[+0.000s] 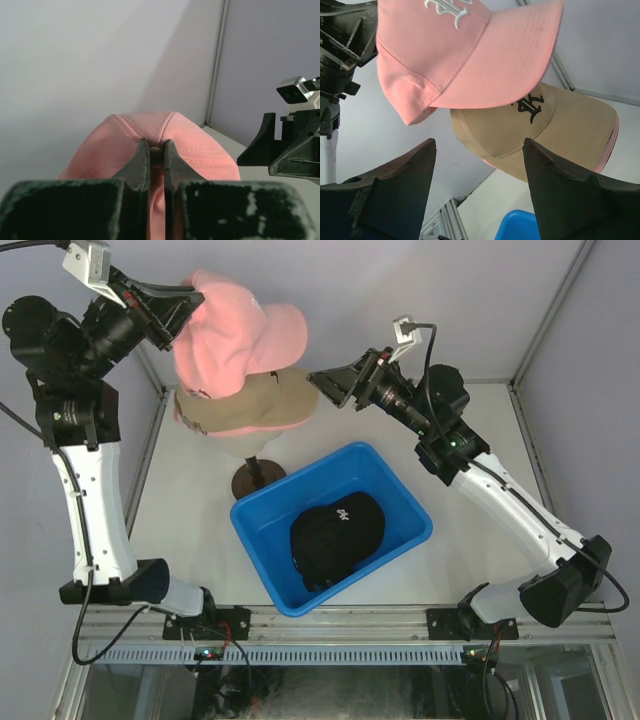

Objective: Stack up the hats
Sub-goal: Stack the hat on the hat.

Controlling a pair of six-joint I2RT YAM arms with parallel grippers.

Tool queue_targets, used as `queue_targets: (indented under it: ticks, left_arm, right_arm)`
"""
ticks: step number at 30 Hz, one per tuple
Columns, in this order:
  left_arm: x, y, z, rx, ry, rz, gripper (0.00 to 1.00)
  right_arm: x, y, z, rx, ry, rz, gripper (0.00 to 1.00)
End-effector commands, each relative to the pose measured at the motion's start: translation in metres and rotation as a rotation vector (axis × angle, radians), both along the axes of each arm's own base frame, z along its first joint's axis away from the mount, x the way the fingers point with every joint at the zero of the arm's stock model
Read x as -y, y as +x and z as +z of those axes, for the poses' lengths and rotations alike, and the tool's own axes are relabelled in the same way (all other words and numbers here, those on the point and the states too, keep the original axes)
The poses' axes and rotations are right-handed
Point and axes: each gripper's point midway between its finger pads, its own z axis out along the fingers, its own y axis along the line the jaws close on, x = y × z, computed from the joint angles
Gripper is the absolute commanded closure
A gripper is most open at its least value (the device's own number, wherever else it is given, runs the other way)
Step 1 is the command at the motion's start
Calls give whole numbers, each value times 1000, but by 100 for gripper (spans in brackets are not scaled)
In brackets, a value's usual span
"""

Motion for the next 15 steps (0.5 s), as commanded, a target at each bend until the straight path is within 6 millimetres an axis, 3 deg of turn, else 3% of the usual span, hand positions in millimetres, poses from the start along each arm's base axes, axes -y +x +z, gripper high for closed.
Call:
queue_targets:
  ticks: [1, 15]
  left_arm:
    - [6, -11, 8, 44, 10, -97, 100]
    - [-22, 22, -17, -67, -2, -19, 100]
  right_arm:
    - [1, 1, 30, 67, 66, 17, 30]
    - [-16, 23, 25, 49, 65, 32, 29]
